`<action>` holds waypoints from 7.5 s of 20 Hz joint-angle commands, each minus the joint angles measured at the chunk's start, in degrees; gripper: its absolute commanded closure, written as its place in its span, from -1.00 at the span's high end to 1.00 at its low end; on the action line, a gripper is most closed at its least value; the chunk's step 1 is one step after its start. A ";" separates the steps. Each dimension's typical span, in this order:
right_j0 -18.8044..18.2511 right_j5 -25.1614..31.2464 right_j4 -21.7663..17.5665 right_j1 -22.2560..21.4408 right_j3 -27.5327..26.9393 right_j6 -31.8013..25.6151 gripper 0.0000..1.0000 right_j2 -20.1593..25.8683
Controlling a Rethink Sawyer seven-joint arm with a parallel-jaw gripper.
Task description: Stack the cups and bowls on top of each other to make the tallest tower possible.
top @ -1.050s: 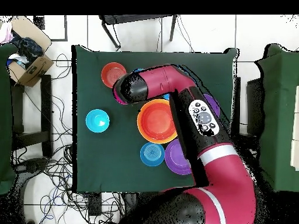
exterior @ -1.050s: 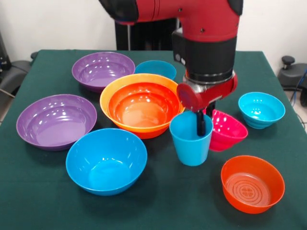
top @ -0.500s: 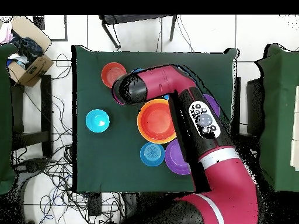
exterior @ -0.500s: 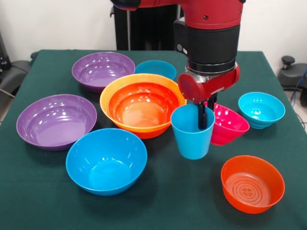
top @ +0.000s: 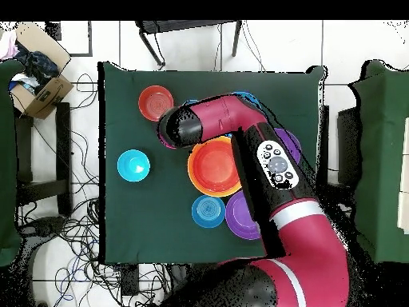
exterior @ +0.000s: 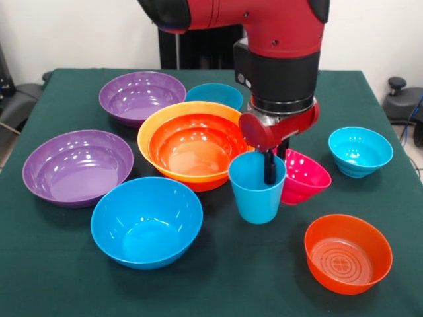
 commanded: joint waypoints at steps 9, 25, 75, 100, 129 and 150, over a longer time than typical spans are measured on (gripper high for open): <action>2.73 -8.64 -5.36 7.49 0.15 2.66 -1.00 -5.10; 2.70 -9.10 -2.09 6.13 0.43 2.17 1.00 -3.99; -0.84 0.75 2.92 6.21 -2.19 -6.49 1.00 -2.58; -1.26 1.73 0.99 8.89 -4.03 -11.61 1.00 -0.71; 0.69 13.93 5.35 -1.50 -2.09 -6.39 -1.00 -2.60; 1.05 22.56 0.23 -9.37 2.55 -7.52 -1.00 -5.82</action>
